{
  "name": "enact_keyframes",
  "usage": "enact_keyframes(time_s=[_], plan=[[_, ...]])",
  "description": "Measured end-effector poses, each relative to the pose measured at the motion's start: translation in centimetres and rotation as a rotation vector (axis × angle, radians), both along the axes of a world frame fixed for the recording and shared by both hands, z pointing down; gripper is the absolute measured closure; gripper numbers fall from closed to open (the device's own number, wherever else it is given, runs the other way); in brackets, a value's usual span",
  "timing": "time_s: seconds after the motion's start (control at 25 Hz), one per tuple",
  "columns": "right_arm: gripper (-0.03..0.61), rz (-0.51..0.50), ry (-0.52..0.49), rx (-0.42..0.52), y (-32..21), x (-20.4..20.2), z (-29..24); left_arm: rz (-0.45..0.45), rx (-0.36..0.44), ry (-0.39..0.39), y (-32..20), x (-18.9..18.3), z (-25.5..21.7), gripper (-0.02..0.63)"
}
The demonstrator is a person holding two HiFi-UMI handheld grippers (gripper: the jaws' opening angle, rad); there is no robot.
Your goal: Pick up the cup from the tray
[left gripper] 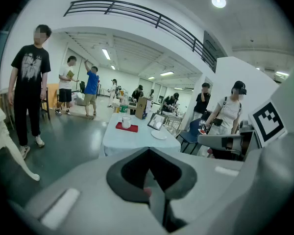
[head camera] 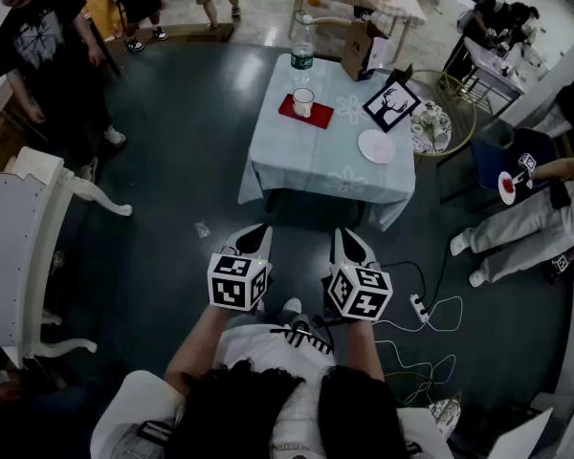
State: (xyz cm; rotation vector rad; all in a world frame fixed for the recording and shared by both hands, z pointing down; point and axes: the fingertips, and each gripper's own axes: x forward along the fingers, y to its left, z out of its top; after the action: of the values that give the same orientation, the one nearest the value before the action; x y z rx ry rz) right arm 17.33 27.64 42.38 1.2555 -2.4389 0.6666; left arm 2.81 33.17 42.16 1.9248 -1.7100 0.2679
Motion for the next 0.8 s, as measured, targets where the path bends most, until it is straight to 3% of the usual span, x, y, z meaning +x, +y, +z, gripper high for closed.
enact_keyframes(time_s=[0.4,0.56,0.8], plan=[[0.554,-0.037,0.058,0.028,-0.3,0.2,0.2,-0.001,0.004,0.016,-0.6,1.0,0.0,0.614],[0.554,-0.073,0.119,0.068,-0.5,0.0,-0.2,-0.014,0.011,0.031,-1.2,1.3,-0.1,0.614],[0.552,-0.091,0.129,0.114,-1.7,0.5,-1.0,-0.026,0.024,0.035,-2.2,2.6,-0.2,0.614]])
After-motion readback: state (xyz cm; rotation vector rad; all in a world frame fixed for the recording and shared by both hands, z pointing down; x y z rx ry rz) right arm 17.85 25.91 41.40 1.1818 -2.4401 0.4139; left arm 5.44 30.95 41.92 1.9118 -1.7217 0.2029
